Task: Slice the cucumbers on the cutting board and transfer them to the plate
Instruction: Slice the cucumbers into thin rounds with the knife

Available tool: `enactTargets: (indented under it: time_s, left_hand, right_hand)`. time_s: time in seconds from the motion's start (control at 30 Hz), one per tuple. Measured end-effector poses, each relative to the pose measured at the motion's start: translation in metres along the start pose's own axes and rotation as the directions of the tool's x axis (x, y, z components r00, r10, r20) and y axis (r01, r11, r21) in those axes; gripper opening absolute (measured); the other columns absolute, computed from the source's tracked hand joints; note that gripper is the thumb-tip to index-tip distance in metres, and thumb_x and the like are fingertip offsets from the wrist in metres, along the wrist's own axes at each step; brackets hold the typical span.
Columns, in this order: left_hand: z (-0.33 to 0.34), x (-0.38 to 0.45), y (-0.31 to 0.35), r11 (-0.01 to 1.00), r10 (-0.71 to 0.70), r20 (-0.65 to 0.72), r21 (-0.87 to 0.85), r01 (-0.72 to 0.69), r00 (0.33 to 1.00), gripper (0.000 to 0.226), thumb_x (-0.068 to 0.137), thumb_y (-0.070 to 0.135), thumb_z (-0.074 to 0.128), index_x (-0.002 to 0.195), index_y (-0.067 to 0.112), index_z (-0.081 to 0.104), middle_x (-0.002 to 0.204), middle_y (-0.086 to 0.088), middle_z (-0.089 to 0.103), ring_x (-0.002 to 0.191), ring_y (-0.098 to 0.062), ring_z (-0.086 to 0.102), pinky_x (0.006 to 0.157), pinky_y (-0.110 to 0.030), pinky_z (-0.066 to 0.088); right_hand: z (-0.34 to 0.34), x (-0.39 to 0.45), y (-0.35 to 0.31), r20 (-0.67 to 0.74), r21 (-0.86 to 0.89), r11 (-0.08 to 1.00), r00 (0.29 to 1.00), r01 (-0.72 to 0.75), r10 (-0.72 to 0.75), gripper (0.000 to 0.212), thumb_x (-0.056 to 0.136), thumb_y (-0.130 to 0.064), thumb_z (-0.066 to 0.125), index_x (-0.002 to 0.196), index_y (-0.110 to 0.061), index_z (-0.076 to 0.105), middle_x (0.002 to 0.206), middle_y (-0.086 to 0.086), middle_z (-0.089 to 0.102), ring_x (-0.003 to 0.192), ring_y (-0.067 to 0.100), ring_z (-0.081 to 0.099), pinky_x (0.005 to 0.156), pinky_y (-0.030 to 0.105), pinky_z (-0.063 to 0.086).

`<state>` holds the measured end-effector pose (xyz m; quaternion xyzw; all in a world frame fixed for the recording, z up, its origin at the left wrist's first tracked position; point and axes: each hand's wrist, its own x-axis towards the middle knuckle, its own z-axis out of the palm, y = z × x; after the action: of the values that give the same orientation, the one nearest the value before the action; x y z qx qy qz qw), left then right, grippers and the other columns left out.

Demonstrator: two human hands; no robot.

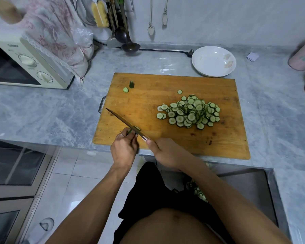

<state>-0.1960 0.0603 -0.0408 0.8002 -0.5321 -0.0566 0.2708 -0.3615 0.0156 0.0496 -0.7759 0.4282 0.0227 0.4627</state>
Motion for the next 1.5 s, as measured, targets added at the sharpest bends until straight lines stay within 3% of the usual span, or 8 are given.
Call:
enactTargets:
  time_s: [0.13,0.27,0.43,0.6,0.73,1.0,1.4,1.5]
  left_hand:
    - [0.001,0.000,0.002,1.000,-0.020,-0.007,0.011,0.020,1.000,0.016,0.087,0.014,0.060,0.094,0.014,0.074,0.106,0.003,0.067,0.077,-0.026,0.060,0.056,-0.022,0.032]
    - [0.000,-0.001,0.002,0.999,-0.034,-0.006,0.005,0.034,0.999,0.015,0.086,0.012,0.063,0.095,0.013,0.075,0.110,0.001,0.068,0.077,-0.026,0.063,0.056,-0.022,0.034]
    - [-0.004,0.001,0.002,0.998,-0.062,-0.001,-0.003,0.062,0.998,0.015,0.088,0.015,0.066,0.098,0.012,0.076,0.113,0.002,0.070,0.083,-0.026,0.068,0.061,-0.026,0.047]
    - [-0.007,0.002,0.004,0.995,-0.074,0.029,0.068,0.072,0.997,0.014,0.086,0.015,0.065,0.093,0.013,0.077,0.116,0.004,0.069,0.082,-0.028,0.067,0.059,-0.026,0.042]
    - [-0.009,0.003,0.006,0.995,-0.052,0.030,0.082,0.050,0.998,0.015,0.081,0.007,0.063,0.087,0.014,0.076,0.105,-0.001,0.072,0.073,-0.031,0.064,0.056,-0.023,0.033]
    - [-0.010,0.003,0.004,0.997,-0.061,0.024,0.058,0.059,0.998,0.014,0.077,0.003,0.063,0.079,0.012,0.074,0.085,-0.010,0.073,0.064,-0.034,0.062,0.055,-0.026,0.037]
    - [-0.011,0.002,0.008,0.997,-0.048,0.004,0.066,0.047,0.999,0.010,0.076,0.001,0.067,0.078,0.009,0.073,0.098,-0.008,0.073,0.065,-0.033,0.062,0.056,-0.023,0.030]
    - [-0.010,0.003,0.007,0.995,-0.068,0.010,0.069,0.067,0.998,0.011,0.080,0.005,0.065,0.084,0.010,0.074,0.106,-0.003,0.072,0.070,-0.031,0.063,0.057,-0.023,0.033]
  right_hand:
    - [0.006,0.012,0.003,-0.028,-0.016,1.000,0.999,0.020,-0.020,0.053,0.108,-0.038,0.025,0.067,-0.009,0.044,0.061,0.005,0.046,0.055,0.013,0.044,0.048,0.023,0.027]
    - [0.011,0.013,0.006,-0.052,-0.005,1.000,0.998,0.025,-0.026,0.055,0.107,-0.041,0.026,0.074,-0.004,0.051,0.067,0.011,0.053,0.063,0.023,0.050,0.058,0.034,0.033]
    - [0.006,0.006,0.012,-0.061,0.001,0.999,0.997,0.045,-0.045,0.055,0.107,-0.041,0.028,0.066,-0.009,0.044,0.058,0.004,0.046,0.052,0.014,0.043,0.049,0.026,0.026]
    - [0.004,-0.013,0.014,-0.034,0.007,0.998,0.997,0.067,-0.067,0.052,0.107,-0.040,0.028,0.065,-0.012,0.040,0.057,0.001,0.039,0.050,0.011,0.038,0.044,0.020,0.025]
    - [0.008,-0.020,0.013,-0.070,-0.003,0.996,0.994,0.086,-0.086,0.052,0.106,-0.041,0.029,0.063,-0.016,0.041,0.054,-0.001,0.040,0.048,0.008,0.039,0.046,0.021,0.025]
    - [0.010,-0.025,0.011,-0.076,0.000,0.996,0.993,0.091,-0.090,0.052,0.106,-0.042,0.031,0.061,-0.018,0.038,0.055,-0.001,0.039,0.049,0.009,0.039,0.048,0.026,0.026]
    - [0.008,-0.015,0.009,-0.040,0.003,0.998,0.997,0.059,-0.059,0.052,0.106,-0.043,0.029,0.061,-0.019,0.038,0.059,-0.001,0.040,0.053,0.008,0.039,0.049,0.022,0.024]
    - [0.008,-0.012,0.006,-0.033,0.005,0.999,0.998,0.051,-0.051,0.052,0.107,-0.042,0.028,0.062,-0.018,0.038,0.061,-0.001,0.041,0.055,0.009,0.039,0.051,0.027,0.024]
